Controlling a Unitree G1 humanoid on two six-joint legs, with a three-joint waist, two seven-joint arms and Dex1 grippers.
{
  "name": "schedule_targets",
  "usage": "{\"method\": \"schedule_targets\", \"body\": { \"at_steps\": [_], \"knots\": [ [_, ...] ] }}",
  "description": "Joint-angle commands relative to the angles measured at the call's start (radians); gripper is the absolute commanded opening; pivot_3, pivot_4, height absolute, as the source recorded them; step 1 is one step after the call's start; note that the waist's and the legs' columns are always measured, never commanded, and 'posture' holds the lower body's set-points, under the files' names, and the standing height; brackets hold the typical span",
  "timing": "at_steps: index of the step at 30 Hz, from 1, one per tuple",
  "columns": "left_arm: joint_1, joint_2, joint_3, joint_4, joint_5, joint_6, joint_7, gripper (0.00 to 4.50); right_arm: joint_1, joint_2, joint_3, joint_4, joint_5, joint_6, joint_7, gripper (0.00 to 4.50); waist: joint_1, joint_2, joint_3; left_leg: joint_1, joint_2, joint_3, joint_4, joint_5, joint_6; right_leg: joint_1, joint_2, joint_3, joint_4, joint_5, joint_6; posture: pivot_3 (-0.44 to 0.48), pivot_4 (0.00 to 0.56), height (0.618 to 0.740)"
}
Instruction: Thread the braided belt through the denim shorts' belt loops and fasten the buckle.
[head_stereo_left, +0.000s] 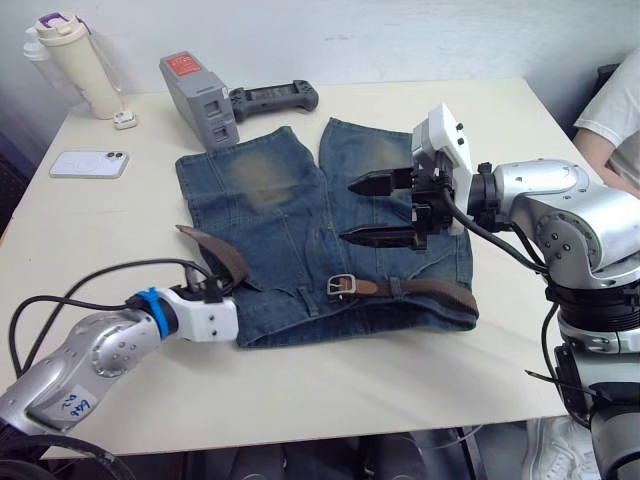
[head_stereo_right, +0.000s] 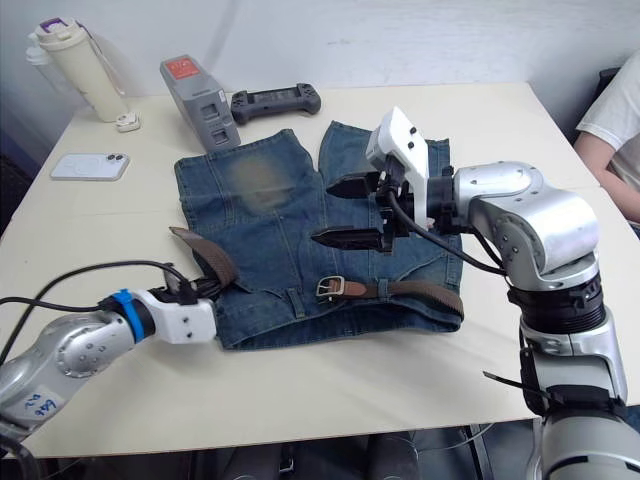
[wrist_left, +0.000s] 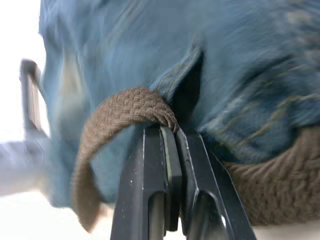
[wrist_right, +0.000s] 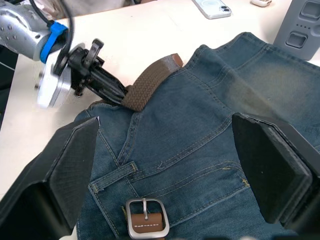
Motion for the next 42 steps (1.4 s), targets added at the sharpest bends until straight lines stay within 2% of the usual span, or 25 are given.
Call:
{"method": "schedule_targets", "body": {
  "at_steps": [1, 2, 5, 8, 11, 12, 15, 16, 18, 19, 21, 23, 26, 29, 31, 34, 37, 42],
  "knots": [
    [-0.026, -0.011, -0.017, 0.025, 0.113, -0.145, 0.001, 0.03, -0.008, -0.006, -0.028, -0.030, 0.010, -0.015, -0.004, 4.50, -0.002, 0.000, 0.000, 0.000, 0.000, 0.000, 0.000, 0.000, 0.000, 0.000, 0.000, 0.000, 0.000, 0.000, 0.000, 0.000, 0.150, 0.664],
    [-0.024, -0.019, -0.007, 0.042, 0.083, -0.145, -0.030, 0.03, -0.008, -0.005, -0.027, -0.030, 0.008, -0.016, -0.004, 4.50, -0.003, 0.000, 0.000, 0.000, 0.000, 0.000, 0.000, 0.000, 0.000, 0.000, 0.000, 0.000, 0.001, 0.000, 0.000, 0.000, 0.150, 0.664],
    [-0.017, -0.085, 0.058, 0.073, -0.215, -0.059, -0.198, 0.03, -0.009, -0.002, -0.024, -0.028, 0.006, -0.018, -0.007, 4.50, -0.005, 0.000, 0.000, 0.000, 0.000, 0.000, 0.000, 0.000, 0.000, 0.000, -0.001, -0.001, 0.005, 0.000, 0.000, 0.000, 0.150, 0.664],
    [-0.004, -0.123, 0.123, 0.033, -0.414, 0.030, -0.329, 1.14, -0.009, 0.000, -0.023, -0.032, 0.007, -0.017, -0.011, 4.50, -0.006, 0.000, 0.000, 0.000, 0.001, 0.000, 0.002, 0.000, 0.000, 0.000, -0.001, -0.002, 0.006, 0.000, 0.000, 0.000, 0.150, 0.664],
    [0.028, -0.138, 0.242, -0.046, -0.732, 0.256, -0.465, 2.33, -0.008, -0.001, -0.022, -0.033, 0.005, -0.018, -0.013, 4.50, -0.007, 0.000, 0.001, 0.001, 0.001, 0.000, 0.002, 0.000, 0.000, 0.000, -0.001, -0.002, 0.007, 0.000, 0.000, 0.000, 0.150, 0.664],
    [0.033, -0.144, 0.272, -0.063, -0.792, 0.307, -0.486, 2.80, -0.008, -0.001, -0.021, -0.033, 0.004, -0.019, -0.013, 4.50, -0.008, 0.000, 0.001, 0.001, 0.001, 0.000, 0.002, 0.000, 0.000, 0.000, -0.001, -0.002, 0.007, 0.000, 0.000, 0.000, 0.150, 0.664],
    [0.047, -0.140, 0.415, -0.107, -1.096, 0.630, -0.500, 4.16, -0.009, 0.001, -0.020, -0.030, 0.002, -0.022, -0.015, 4.50, -0.008, 0.000, 0.001, 0.001, 0.002, -0.001, 0.002, 0.000, 0.000, 0.001, 0.000, -0.002, 0.007, 0.000, 0.000, 0.000, 0.150, 0.664],
    [0.050, -0.135, 0.445, -0.119, -1.165, 0.711, -0.501, 4.40, -0.009, 0.001, -0.019, -0.029, 0.002, -0.022, -0.014, 4.50, -0.008, 0.000, 0.001, 0.002, 0.002, -0.001, 0.002, 0.000, 0.000, 0.002, 0.000, -0.002, 0.007, 0.000, 0.000, 0.000, 0.150, 0.664],
    [0.077, -0.099, 0.530, -0.144, -1.377, 0.901, -0.523, 4.40, -0.010, 0.002, -0.019, -0.027, 0.003, -0.021, -0.014, 4.50, -0.008, -0.001, 0.001, 0.003, 0.001, -0.002, 0.002, 0.001, 0.000, 0.003, 0.000, -0.002, 0.006, 0.000, 0.000, 0.000, 0.150, 0.664],
    [0.059, -0.100, 0.583, -0.114, -1.508, 0.999, -0.472, 4.40, -0.010, 0.003, -0.019, -0.025, 0.002, -0.022, -0.014, 4.50, -0.009, -0.001, 0.002, 0.003, 0.001, -0.002, 0.002, 0.001, 0.000, 0.003, 0.000, -0.002, 0.006, 0.000, 0.000, 0.000, 0.150, 0.664],
    [0.013, -0.100, 0.659, -0.047, -1.683, 1.133, -0.364, 4.40, -0.008, 0.003, -0.020, -0.022, 0.000, -0.025, -0.013, 4.50, -0.008, -0.001, 0.002, 0.004, 0.001, -0.003, 0.002, 0.001, 0.000, 0.003, 0.000, -0.002, 0.006, 0.000, 0.000, 0.000, 0.150, 0.664],
    [-0.016, -0.087, 0.701, 0.000, -1.791, 1.215, -0.300, 4.40, -0.006, 0.003, -0.020, -0.023, -0.002, -0.028, -0.014, 4.50, -0.007, -0.001, 0.002, 0.004, 0.001, -0.004, 0.002, 0.001, 0.000, 0.004, 0.000, -0.002, 0.007, 0.000, 0.000, 0.000, 0.150, 0.664],
    [-0.051, -0.078, 0.702, 0.025, -1.887, 1.298, -0.207, 4.40, -0.001, 0.004, -0.021, -0.025, -0.005, -0.028, -0.019, 4.50, -0.008, -0.002, 0.002, 0.004, 0.000, -0.005, 0.002, 0.001, 0.000, 0.005, 0.000, -0.002, 0.006, 0.000, 0.000, 0.000, 0.150, 0.664],
    [-0.150, -0.089, 0.661, 0.173, -2.053, 1.352, 0.038, 4.40, 0.005, 0.007, -0.026, -0.037, -0.003, -0.022, -0.033, 4.50, -0.006, -0.002, 0.002, 0.005, 0.000, -0.005, 0.002, 0.001, 0.000, 0.006, 0.000, -0.002, 0.007, 0.000, 0.000, 0.000, 0.150, 0.664],
    [-0.182, -0.079, 0.631, 0.233, -2.117, 1.386, 0.151, 4.40, 0.010, 0.008, -0.029, -0.047, -0.002, -0.018, -0.042, 4.50, -0.006, -0.003, 0.002, 0.004, 0.001, -0.008, 0.002, 0.003, -0.001, 0.006, 0.000, -0.002, 0.007, 0.000, 0.000, 0.000, 0.150, 0.664],
    [-0.199, -0.076, 0.569, 0.245, -2.197, 1.424, 0.229, 4.40, 0.020, 0.005, -0.036, -0.060, 0.002, -0.013, -0.054, 4.50, -0.010, -0.003, 0.002, 0.005, 0.000, -0.008, 0.002, 0.002, 0.000, 0.005, 0.000, 0.000, 0.007, 0.000, 0.000, 0.000, 0.150, 0.664],
    [-0.213, -0.082, 0.500, 0.210, -2.193, 1.450, 0.262, 4.40, 0.028, 0.004, -0.040, -0.071, 0.003, -0.010, -0.066, 4.50, -0.009, -0.003, 0.002, 0.004, 0.000, -0.007, 0.002, 0.002, 0.000, 0.004, 0.000, -0.001, 0.008, 0.000, 0.000, 0.000, 0.150, 0.664],
    [-0.299, -0.141, 0.389, 0.253, -2.199, 1.455, 0.355, 4.40, 0.036, 0.006, -0.047, -0.084, 0.009, -0.008, -0.088, 4.50, -0.005, -0.003, 0.002, 0.004, 0.000, -0.005, 0.003, 0.003, -0.001, 0.004, 0.000, -0.001, 0.009, 0.000, 0.000, 0.000, 0.150, 0.664]
  ]
}}
